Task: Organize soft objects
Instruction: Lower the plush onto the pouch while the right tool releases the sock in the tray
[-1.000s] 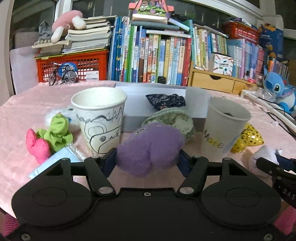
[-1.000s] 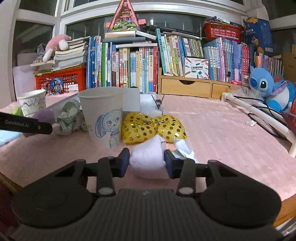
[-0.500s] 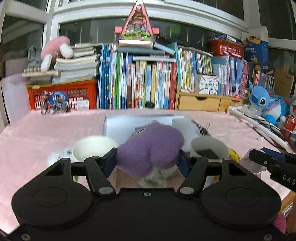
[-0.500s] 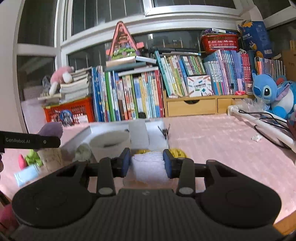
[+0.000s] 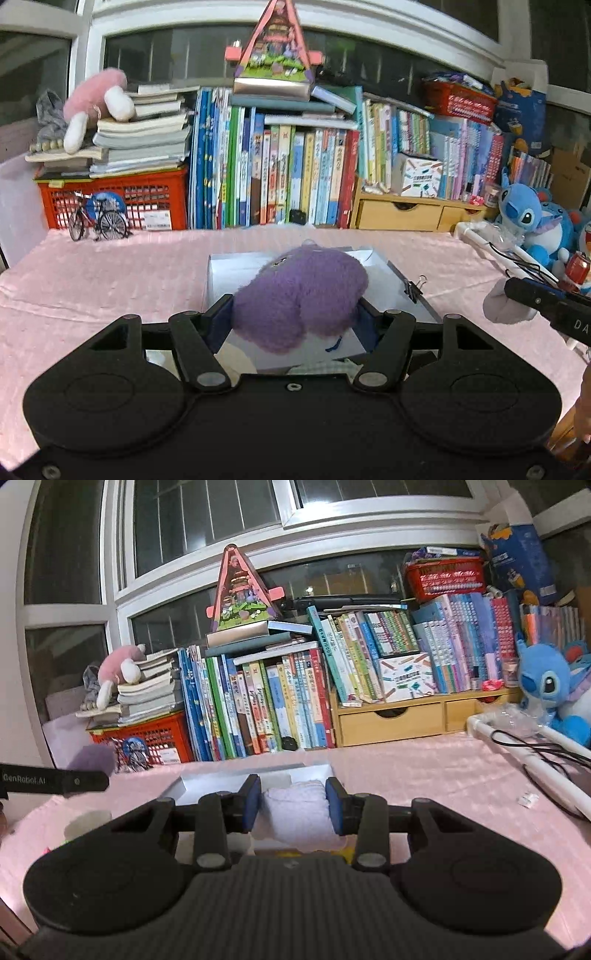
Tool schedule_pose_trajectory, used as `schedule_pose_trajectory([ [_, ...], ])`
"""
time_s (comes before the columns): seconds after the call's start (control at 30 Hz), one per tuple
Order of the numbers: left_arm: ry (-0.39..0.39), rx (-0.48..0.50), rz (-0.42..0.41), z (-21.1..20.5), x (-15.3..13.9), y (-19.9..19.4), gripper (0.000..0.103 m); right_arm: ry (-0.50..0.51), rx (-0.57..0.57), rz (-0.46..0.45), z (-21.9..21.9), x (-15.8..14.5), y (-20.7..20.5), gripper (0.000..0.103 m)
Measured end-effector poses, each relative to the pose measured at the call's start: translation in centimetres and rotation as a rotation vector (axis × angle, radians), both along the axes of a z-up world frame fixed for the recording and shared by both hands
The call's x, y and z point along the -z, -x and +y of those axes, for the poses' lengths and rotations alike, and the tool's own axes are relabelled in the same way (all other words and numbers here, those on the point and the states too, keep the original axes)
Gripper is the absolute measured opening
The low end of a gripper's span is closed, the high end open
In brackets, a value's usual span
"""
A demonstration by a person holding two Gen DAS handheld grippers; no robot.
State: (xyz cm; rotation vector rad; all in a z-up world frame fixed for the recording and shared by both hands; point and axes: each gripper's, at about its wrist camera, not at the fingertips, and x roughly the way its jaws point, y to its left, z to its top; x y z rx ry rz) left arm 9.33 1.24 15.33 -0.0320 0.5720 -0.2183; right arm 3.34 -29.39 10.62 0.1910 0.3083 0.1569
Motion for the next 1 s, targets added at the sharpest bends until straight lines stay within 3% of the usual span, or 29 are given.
schedule_pose_trajectory([
  [0.2, 0.028, 0.025, 0.135, 0.7, -0.5, -5.4, 0.064, -0.024, -0.041, 0.061, -0.4, -1.4, -4.3, 0.043],
  [0.33, 0.073, 0.005, 0.255, 1.2, 0.4, -9.7, 0.064, -0.083, -0.073, 0.123, -0.9, -1.6, -8.0, 0.043],
  [0.47, 0.096, -0.03, 0.342, 1.5, 1.7, -13.5, 0.064, -0.08, -0.08, 0.169, -0.5, -1.7, -11.5, 0.043],
  [0.7, 0.078, -0.06, 0.402, 0.4, 3.2, -18.6, 0.064, -0.06, -0.077, 0.249, 0.4, -1.7, -17.2, 0.043],
  [1.0, 0.058, -0.009, 0.472, -3.0, 5.9, -25.1, 0.064, 0.016, -0.079, 0.357, 2.8, 0.5, -23.9, 0.043],
])
